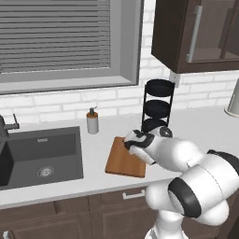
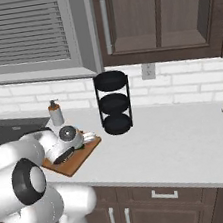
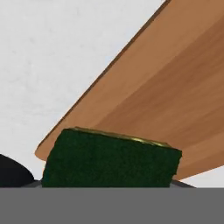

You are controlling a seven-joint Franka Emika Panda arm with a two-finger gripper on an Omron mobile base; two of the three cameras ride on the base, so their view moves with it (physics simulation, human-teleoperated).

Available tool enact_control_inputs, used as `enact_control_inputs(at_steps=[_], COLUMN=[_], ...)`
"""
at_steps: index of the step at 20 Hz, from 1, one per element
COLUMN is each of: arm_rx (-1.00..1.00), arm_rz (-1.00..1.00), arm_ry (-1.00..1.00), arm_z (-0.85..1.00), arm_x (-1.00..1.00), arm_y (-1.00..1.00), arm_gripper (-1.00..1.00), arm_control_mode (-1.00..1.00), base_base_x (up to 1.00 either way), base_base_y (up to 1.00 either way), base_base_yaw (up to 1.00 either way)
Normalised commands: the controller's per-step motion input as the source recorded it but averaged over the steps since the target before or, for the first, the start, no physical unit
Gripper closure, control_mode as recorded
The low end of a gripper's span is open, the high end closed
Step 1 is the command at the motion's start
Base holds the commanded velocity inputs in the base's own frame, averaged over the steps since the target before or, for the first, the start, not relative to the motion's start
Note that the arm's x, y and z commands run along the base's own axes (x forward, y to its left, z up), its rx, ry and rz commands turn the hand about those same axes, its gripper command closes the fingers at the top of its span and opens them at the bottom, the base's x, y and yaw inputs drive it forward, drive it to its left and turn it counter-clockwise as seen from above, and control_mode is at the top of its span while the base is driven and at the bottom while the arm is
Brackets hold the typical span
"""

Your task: Pick up the sponge from the counter and clean the cutting board by briefly scrubbing or pressing down on the cutting board. Once finished, release the sponge.

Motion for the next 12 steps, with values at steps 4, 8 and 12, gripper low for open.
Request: enact_control_inputs(at_steps=[4, 8, 12], arm_rx=[0.11, 0.04, 0.00], arm_rz=[-0.07, -0.21, -0.23], arm_ry=[0.08, 0.65, 0.80], arm_z=[1.00, 0.90, 0.30], arm_x=[0.20, 0.20, 0.23], arm_y=[-0.47, -0.46, -0.37], arm_gripper=[1.00, 1.00, 1.00], arm_control_mode=[-1.00, -1.00, -1.00], base_base_x=[0.00, 0.00, 0.00], base_base_y=[0.00, 0.00, 0.00], base_base_yaw=[0.00, 0.00, 0.00])
